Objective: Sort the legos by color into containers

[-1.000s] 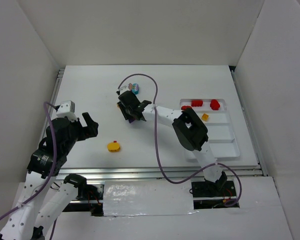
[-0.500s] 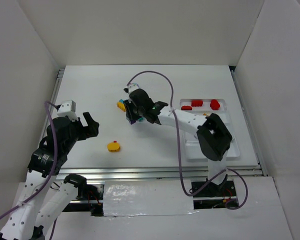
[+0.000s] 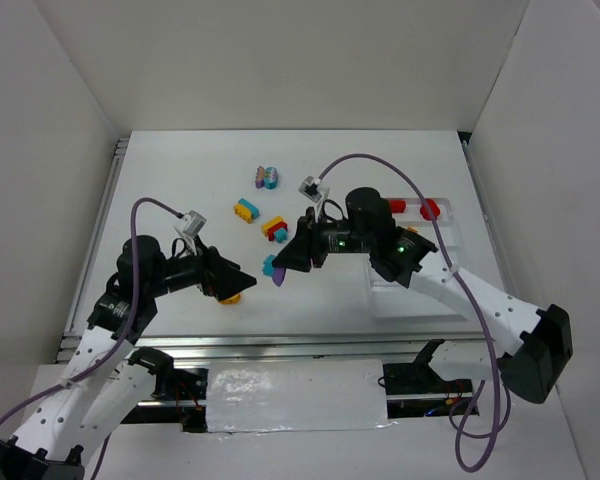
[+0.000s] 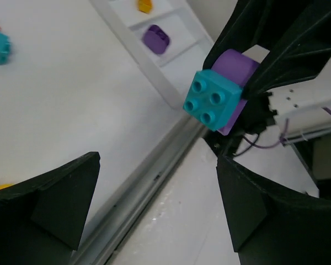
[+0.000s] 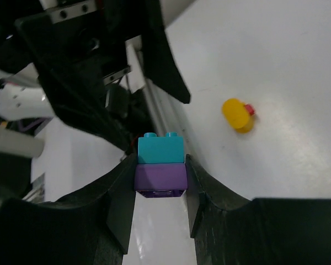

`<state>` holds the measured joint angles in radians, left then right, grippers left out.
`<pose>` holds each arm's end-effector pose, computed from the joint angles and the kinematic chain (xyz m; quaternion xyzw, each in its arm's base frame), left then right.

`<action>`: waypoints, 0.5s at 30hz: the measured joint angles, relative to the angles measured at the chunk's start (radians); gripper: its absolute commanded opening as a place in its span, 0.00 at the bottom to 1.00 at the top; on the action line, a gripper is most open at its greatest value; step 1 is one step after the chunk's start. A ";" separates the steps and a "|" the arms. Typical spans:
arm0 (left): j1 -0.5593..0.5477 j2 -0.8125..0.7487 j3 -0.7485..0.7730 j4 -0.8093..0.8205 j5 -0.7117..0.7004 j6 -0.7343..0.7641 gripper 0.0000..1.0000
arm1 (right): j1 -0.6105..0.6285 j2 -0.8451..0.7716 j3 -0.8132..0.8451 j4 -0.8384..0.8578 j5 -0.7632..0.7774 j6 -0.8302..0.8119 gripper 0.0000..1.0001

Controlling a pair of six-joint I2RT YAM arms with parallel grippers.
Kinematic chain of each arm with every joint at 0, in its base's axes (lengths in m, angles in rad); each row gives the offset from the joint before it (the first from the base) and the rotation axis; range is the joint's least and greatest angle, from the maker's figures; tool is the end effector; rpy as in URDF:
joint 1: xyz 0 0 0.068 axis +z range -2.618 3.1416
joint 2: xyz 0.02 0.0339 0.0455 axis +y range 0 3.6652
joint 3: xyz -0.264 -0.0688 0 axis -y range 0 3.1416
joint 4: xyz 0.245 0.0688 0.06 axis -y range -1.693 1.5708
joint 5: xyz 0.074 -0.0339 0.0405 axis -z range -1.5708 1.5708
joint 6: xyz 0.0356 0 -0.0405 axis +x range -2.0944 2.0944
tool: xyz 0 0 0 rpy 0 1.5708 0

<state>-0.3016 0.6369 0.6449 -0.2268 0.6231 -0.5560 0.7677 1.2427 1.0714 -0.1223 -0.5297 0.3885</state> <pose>0.1397 -0.0652 0.3101 0.0960 0.7609 -0.4651 0.4422 0.1939 0.2121 0.3505 -0.2993 0.7316 0.4904 0.3670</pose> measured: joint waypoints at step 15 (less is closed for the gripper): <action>-0.292 0.076 -0.013 0.316 0.130 -0.101 0.94 | 0.000 -0.158 -0.148 0.035 -0.248 0.120 0.00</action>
<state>-0.5934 0.7132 0.6323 0.0895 0.7532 -0.6567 0.7677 1.0851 0.9234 -0.0872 -0.7773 0.5083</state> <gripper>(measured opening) 0.953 0.435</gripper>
